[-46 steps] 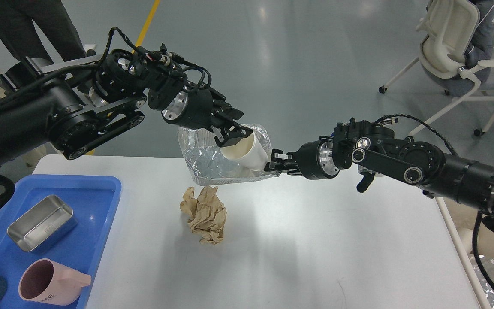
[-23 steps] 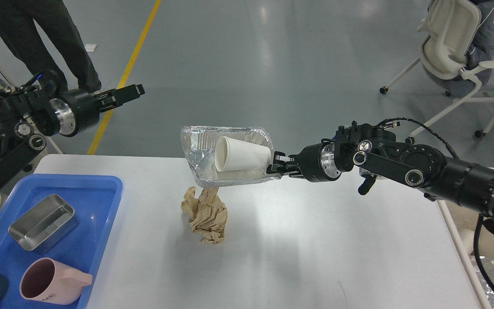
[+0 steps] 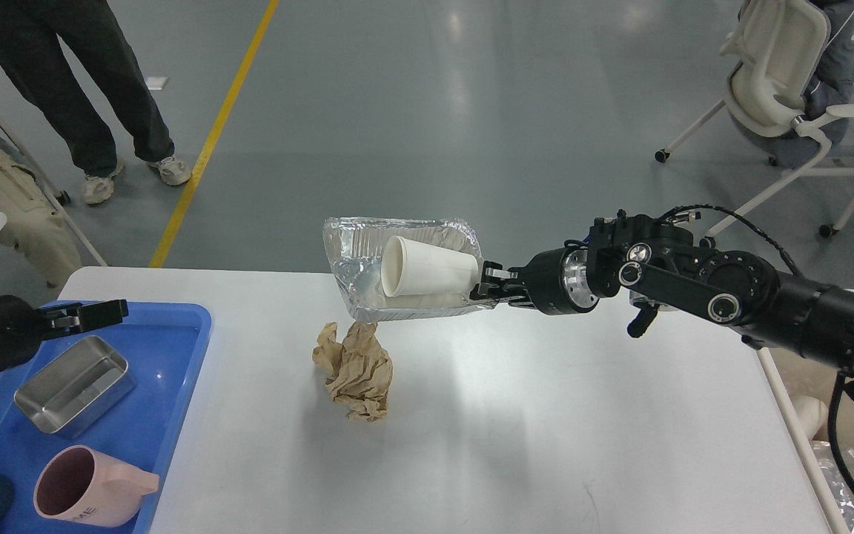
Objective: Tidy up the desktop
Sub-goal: 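Reach the left gripper down and grasp the crumpled brown paper bag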
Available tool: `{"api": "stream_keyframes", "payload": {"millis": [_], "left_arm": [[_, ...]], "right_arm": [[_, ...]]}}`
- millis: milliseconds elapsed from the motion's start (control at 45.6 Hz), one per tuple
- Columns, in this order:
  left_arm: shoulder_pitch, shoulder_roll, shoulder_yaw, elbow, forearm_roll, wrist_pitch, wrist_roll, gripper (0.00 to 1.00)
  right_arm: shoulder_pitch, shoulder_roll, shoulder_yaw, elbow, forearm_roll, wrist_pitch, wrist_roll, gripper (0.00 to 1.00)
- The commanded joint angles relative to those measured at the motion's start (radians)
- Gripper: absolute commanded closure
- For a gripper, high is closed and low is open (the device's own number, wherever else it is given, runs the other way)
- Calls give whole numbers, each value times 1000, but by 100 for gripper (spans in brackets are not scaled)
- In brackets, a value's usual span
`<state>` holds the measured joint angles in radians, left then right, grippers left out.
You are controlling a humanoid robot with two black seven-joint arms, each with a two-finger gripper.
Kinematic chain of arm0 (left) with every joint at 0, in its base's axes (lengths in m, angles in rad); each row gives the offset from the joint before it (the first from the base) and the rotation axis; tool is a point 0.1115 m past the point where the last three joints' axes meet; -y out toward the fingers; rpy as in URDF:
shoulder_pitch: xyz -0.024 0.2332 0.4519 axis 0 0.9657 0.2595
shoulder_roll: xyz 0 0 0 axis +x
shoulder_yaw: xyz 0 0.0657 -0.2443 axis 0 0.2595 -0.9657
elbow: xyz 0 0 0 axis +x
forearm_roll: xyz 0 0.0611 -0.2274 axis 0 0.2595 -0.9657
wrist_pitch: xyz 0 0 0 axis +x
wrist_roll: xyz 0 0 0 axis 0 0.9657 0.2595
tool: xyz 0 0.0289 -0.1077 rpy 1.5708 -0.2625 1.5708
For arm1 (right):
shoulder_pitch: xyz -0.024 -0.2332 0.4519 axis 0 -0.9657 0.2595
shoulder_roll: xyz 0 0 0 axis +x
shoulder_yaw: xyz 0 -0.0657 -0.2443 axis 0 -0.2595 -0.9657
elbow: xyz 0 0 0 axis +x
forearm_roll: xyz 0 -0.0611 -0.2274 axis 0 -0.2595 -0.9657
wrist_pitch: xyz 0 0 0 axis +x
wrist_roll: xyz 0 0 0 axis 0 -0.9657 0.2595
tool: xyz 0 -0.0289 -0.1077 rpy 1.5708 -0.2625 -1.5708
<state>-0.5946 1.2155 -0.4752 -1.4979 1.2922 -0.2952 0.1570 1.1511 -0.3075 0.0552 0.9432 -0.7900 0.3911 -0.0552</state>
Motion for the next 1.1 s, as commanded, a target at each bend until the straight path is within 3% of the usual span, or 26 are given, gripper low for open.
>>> {"api": "stream_keyframes", "payload": {"millis": [0, 197, 438, 548, 745, 986, 1073], "left_arm": [[6, 134, 1, -100, -50, -4, -2, 3], [-5, 306, -16, -168, -179, -5, -28, 3], [2, 309, -3, -156, -235, 66, -135, 3], [9, 251, -2, -140, -225, 79, -174, 3], [6, 106, 20, -52, -26, 71, -191, 3], [-86, -138, 21, 82, 406, -120, -359, 3], [-125, -253, 26, 114, 533, -165, -376, 3]], "right_arm": [[-2, -7, 0, 2, 0, 0, 1, 100], [-5, -15, 0, 3, 0, 3, 1, 100], [-2, -15, 6, 5, 0, 3, 1, 100], [-2, -15, 9, 9, 0, 3, 1, 100], [4, -18, 9, 26, 0, 2, 1, 100], [7, -15, 15, 29, 0, 2, 1, 100], [6, -10, 15, 29, 0, 0, 1, 100]]}}
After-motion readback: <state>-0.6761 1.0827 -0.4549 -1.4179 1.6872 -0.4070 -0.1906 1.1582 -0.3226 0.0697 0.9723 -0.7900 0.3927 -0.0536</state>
